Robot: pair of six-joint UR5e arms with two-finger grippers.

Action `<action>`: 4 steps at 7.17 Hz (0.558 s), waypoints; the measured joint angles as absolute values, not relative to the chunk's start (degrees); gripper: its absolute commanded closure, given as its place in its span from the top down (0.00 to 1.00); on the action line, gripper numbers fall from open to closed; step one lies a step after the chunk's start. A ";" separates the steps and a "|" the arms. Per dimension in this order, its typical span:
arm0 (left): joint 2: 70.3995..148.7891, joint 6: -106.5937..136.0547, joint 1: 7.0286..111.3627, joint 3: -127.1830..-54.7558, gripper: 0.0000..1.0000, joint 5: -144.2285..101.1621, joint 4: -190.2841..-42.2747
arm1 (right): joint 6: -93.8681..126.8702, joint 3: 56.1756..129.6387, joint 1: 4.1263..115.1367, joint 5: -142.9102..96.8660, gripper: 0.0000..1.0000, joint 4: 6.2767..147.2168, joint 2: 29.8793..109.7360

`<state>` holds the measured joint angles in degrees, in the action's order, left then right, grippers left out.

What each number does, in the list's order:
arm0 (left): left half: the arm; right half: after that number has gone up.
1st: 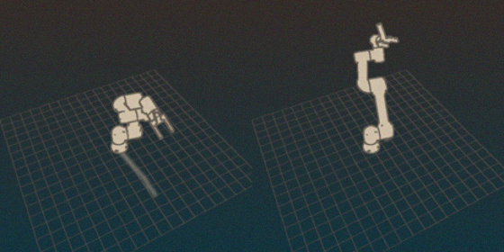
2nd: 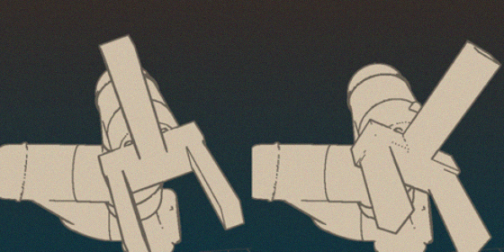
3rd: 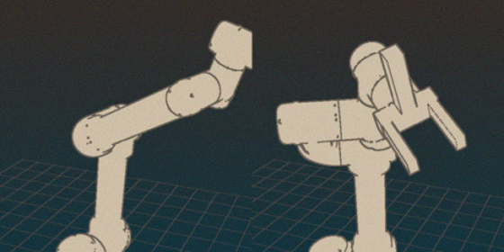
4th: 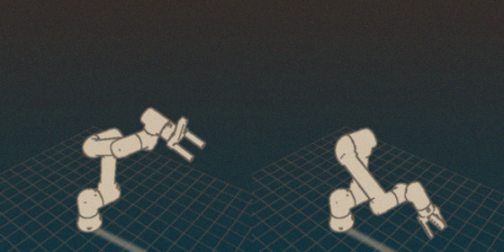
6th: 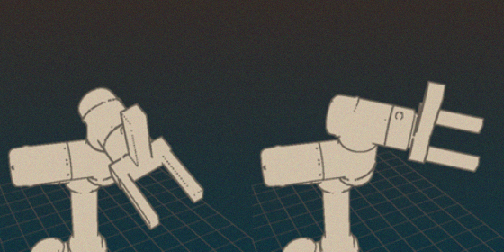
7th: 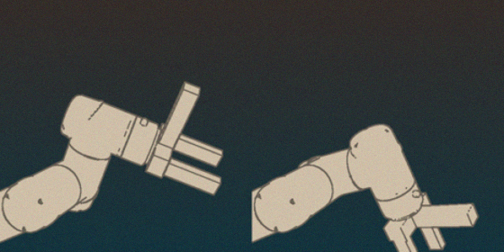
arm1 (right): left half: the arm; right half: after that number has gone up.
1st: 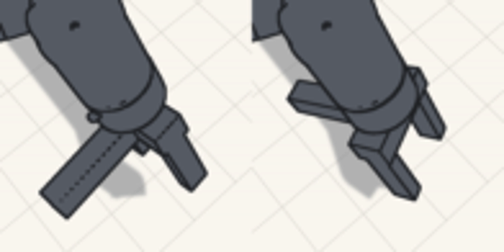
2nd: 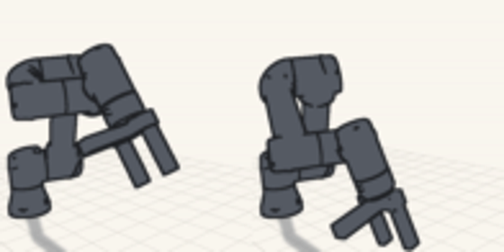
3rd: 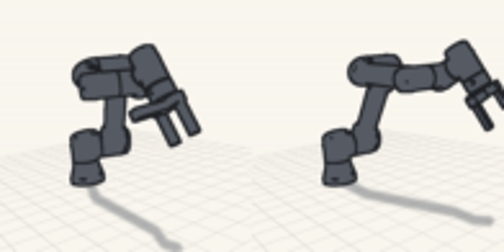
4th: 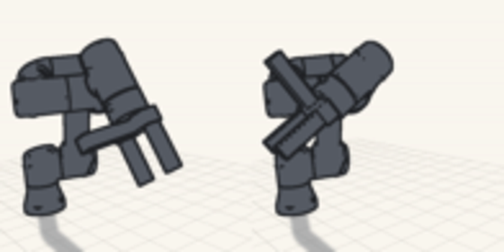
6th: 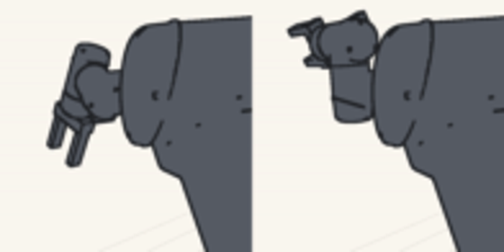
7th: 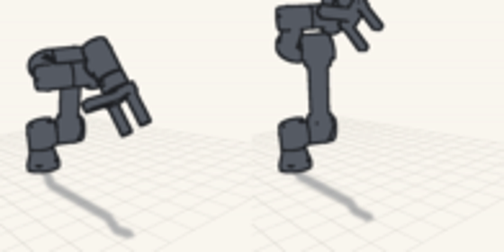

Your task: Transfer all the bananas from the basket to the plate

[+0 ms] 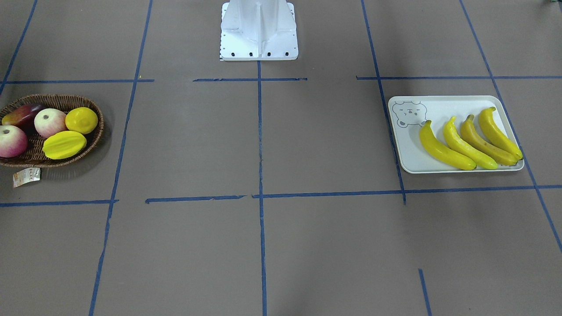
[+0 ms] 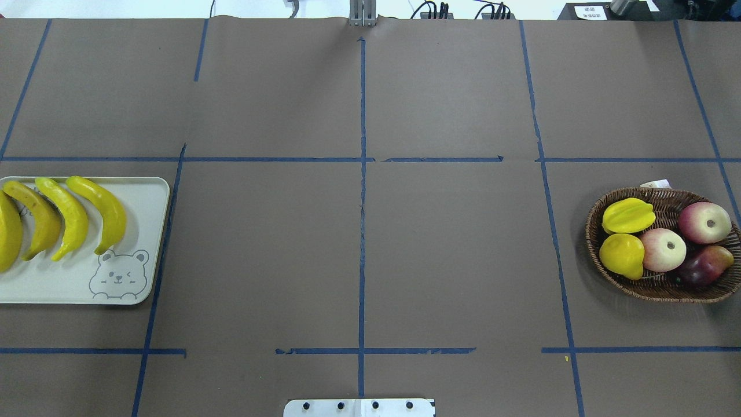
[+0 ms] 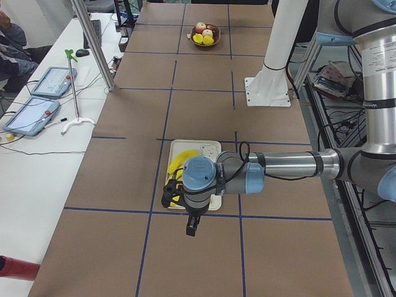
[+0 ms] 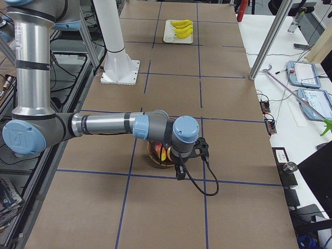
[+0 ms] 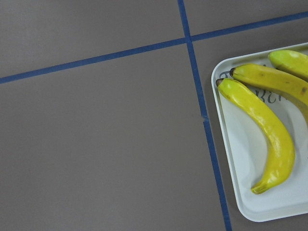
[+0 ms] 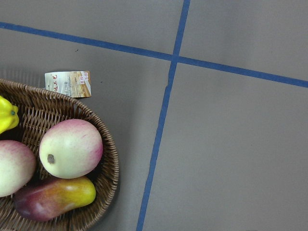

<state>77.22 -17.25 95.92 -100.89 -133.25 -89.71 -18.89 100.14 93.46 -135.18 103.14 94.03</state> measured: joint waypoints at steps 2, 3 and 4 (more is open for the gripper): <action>76.49 -17.30 95.91 -101.04 1.00 -133.24 -89.73 | -18.87 100.21 93.46 -135.17 1.00 103.12 94.04; 76.36 -17.29 95.92 -101.09 1.00 -133.24 -89.74 | -18.84 100.24 93.46 -135.19 1.00 103.15 94.04; 76.32 -17.26 95.91 -101.13 1.00 -133.24 -89.74 | -18.82 100.32 93.44 -135.23 1.00 103.17 94.04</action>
<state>76.32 -17.26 95.91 -101.13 -133.24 -89.74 -18.82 100.32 93.44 -135.23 103.17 94.04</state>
